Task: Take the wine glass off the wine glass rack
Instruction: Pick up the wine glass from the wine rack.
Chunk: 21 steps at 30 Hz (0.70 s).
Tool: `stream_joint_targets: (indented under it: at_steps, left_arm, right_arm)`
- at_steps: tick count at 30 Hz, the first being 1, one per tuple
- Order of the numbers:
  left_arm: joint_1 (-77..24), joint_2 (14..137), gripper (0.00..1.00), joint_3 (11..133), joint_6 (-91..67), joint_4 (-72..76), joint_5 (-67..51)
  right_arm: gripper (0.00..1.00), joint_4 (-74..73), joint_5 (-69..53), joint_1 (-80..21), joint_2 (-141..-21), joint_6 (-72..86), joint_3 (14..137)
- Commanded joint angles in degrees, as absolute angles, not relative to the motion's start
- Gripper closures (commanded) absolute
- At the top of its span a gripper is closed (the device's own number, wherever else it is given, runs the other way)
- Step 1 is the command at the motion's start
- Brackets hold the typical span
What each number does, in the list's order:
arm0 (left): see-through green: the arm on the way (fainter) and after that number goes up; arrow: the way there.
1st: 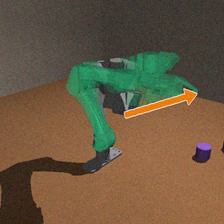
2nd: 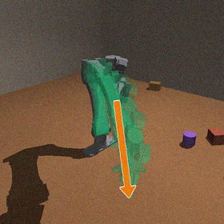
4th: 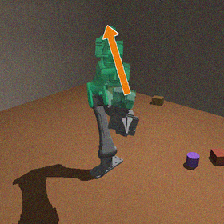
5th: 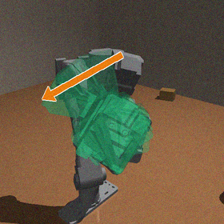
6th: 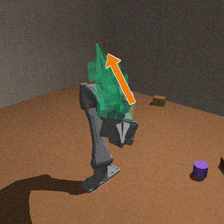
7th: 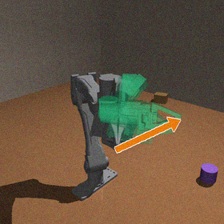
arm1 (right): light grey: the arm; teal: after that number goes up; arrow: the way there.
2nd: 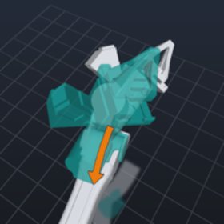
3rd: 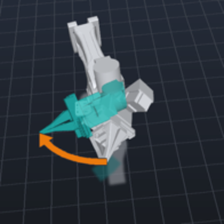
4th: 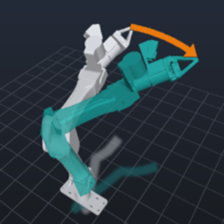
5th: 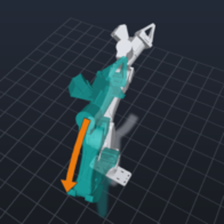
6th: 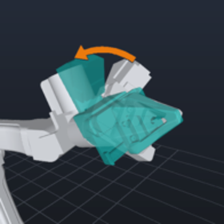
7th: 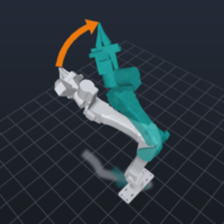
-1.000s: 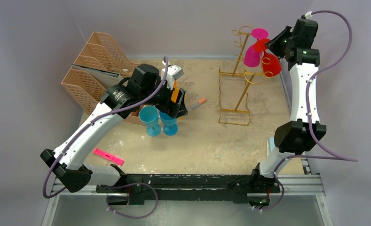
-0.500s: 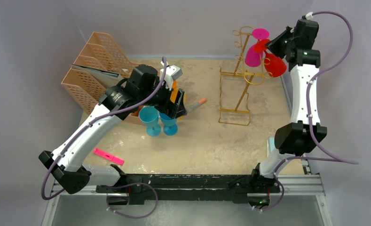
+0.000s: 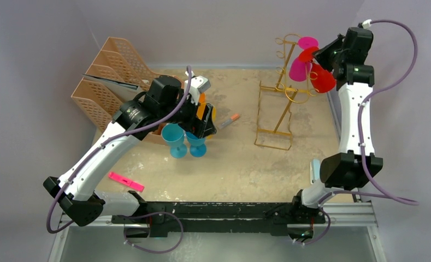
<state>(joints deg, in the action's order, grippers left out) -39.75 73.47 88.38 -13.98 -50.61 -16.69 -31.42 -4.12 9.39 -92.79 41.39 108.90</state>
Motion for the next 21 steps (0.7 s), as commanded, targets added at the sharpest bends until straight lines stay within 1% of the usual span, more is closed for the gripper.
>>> stream_joint_targets:
  at_steps: [1,13,21]
  left_arm:
    - [-39.32,72.51,0.13,89.96,-13.88,-50.1,-16.66]
    - [-39.31,72.37,0.13,91.12,-13.4,-51.07,-16.79]
    - [-39.29,72.66,0.13,91.63,-12.79,-52.08,-17.34]
  right_arm:
    - [1.0,-27.1,-0.18,9.58,-89.44,42.01,107.41]
    - [1.0,-22.13,3.86,9.55,-87.28,42.57,101.39]
    - [1.0,-21.37,4.4,9.63,-86.04,42.98,100.82]
